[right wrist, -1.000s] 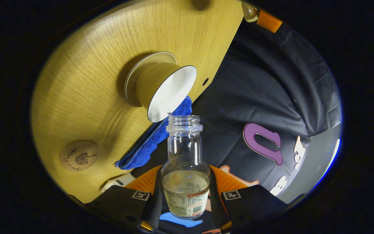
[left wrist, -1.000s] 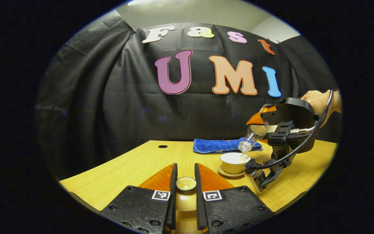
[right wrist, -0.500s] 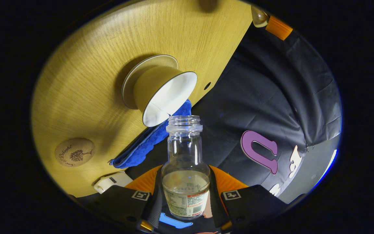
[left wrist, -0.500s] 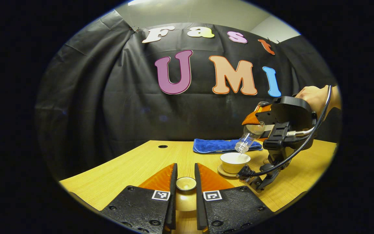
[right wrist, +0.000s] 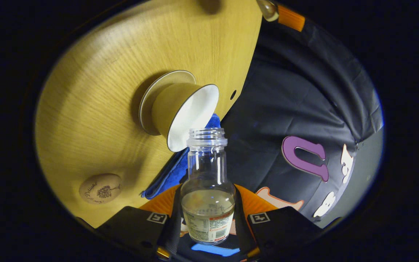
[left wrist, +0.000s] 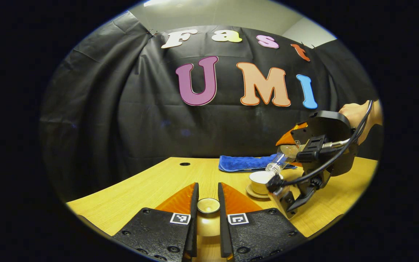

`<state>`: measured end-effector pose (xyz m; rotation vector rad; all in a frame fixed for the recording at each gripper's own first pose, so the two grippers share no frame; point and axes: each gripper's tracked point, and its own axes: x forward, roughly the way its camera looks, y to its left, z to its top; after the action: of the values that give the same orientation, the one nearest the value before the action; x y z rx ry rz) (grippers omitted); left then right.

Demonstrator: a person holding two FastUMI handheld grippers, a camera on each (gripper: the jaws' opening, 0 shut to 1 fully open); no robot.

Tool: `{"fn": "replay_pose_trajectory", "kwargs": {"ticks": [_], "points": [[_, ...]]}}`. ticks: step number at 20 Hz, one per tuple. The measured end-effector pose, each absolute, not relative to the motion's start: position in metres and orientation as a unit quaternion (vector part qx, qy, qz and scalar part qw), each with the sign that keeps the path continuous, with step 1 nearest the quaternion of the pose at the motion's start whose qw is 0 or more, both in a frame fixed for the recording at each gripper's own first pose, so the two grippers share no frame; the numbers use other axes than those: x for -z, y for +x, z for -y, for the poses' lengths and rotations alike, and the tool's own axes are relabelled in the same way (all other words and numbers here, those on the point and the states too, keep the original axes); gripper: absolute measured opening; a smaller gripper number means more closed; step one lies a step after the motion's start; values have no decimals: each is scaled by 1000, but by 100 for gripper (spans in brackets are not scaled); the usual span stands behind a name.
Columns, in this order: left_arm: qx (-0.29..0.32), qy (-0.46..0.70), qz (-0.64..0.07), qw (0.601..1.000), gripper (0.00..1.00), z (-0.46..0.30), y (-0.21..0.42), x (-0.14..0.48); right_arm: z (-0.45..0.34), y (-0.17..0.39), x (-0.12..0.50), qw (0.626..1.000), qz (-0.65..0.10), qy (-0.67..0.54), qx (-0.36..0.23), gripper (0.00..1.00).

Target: Open the teacup lid with one hand, grasp the water bottle and pour water into the teacup with the other hand; after pouring, place the water bottle on the coaster and then close the teacup lid.

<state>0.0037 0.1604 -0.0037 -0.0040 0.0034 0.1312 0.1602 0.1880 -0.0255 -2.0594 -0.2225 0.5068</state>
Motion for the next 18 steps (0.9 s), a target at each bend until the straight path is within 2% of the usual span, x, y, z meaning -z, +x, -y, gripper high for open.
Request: {"fn": "replay_pose_trajectory", "kwargs": {"ticks": [2, 6, 9, 11, 12, 14, 18], "points": [[-67, -2, -2, 998, 22, -161, 4, 4, -177, 163, 26, 546, 56, -805, -225, 69], [-69, -2, -2, 998, 22, -161, 3, 4, -149, 164, 22, 691, 9, -682, -240, 70], [-70, -2, -2, 998, 22, -162, 3, 4, -127, 166, 11, 814, -35, -525, -245, 66], [-70, -2, -2, 998, 22, -162, 3, 5, -114, 161, 4, 882, -56, -397, -248, 63], [-70, -2, -2, 998, 22, -162, 3, 4, -111, 158, 2, 906, -63, -338, -248, 71], [-71, -1, -1, 997, 22, -162, 3, 4, -103, 158, -1, 939, -64, -241, -237, 65], [-72, -1, -2, 997, 22, -163, 4, 4, -101, 167, 8, 964, -74, -118, -228, 67]]}}
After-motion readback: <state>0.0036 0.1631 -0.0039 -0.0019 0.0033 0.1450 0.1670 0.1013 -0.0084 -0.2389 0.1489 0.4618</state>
